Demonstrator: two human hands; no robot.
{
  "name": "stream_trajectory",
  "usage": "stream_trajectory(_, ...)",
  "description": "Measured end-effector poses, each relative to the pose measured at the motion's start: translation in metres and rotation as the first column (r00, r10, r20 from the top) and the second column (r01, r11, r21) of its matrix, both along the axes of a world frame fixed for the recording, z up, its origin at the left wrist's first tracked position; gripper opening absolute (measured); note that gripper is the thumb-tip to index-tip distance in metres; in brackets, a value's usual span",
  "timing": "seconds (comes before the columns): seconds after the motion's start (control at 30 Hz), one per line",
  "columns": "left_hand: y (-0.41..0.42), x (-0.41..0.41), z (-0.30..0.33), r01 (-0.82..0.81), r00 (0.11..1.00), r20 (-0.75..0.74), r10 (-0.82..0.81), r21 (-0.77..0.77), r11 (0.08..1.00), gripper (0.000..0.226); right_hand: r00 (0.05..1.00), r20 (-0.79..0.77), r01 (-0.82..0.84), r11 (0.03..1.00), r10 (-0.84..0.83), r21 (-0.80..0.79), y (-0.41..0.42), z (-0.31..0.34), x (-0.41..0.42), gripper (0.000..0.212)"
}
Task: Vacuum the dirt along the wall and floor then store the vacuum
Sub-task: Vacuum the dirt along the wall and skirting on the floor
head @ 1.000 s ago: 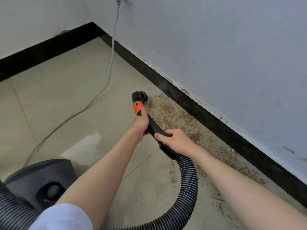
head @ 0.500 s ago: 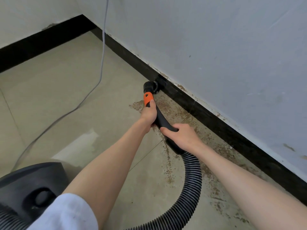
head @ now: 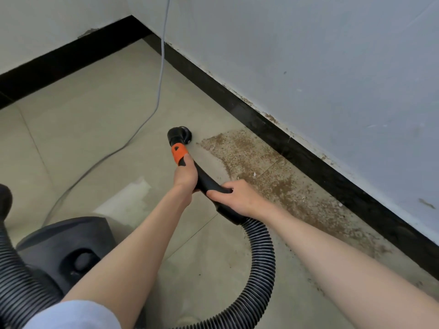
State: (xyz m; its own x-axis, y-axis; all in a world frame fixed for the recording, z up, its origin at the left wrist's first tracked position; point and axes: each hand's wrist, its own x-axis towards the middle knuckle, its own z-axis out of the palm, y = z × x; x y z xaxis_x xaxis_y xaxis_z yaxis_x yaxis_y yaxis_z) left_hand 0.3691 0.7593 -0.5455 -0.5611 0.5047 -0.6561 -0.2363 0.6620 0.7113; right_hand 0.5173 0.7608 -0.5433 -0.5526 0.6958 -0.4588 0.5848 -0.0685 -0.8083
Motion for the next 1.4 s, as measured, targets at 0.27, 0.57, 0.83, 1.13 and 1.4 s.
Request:
stream_trajectory(0.27,-0.011,0.035,0.002,0.004,0.993,0.114,-0.008,0.030,1.000,0.058,1.000,-0.005,-0.010,1.000,0.010,-0.021,-0.005,0.012,0.041,0.045)
stream_trajectory(0.57,0.024,0.073,0.012,0.059,0.959,0.272,-0.075,0.067,0.996,0.049,0.994,0.097,0.036,0.997,-0.043,0.072,0.017,0.026,0.077,0.056)
stream_trajectory(0.83,0.048,0.098,0.005,0.221,0.950,0.217,-0.226,0.047,0.974,0.063,0.975,0.134,0.159,0.978,-0.177,0.136,0.013,0.015,0.099,0.046)
stream_trajectory(1.13,0.051,0.071,0.013,0.173,0.973,0.143,-0.181,0.063,0.983,0.053,0.988,0.083,0.123,0.988,-0.131,0.095,0.024,0.017,0.070,0.045)
stream_trajectory(1.4,-0.002,0.033,0.013,-0.034,0.994,0.103,0.031,0.034,0.999,0.055,1.000,-0.008,0.007,1.000,-0.007,-0.024,-0.006,0.010,0.033,0.052)
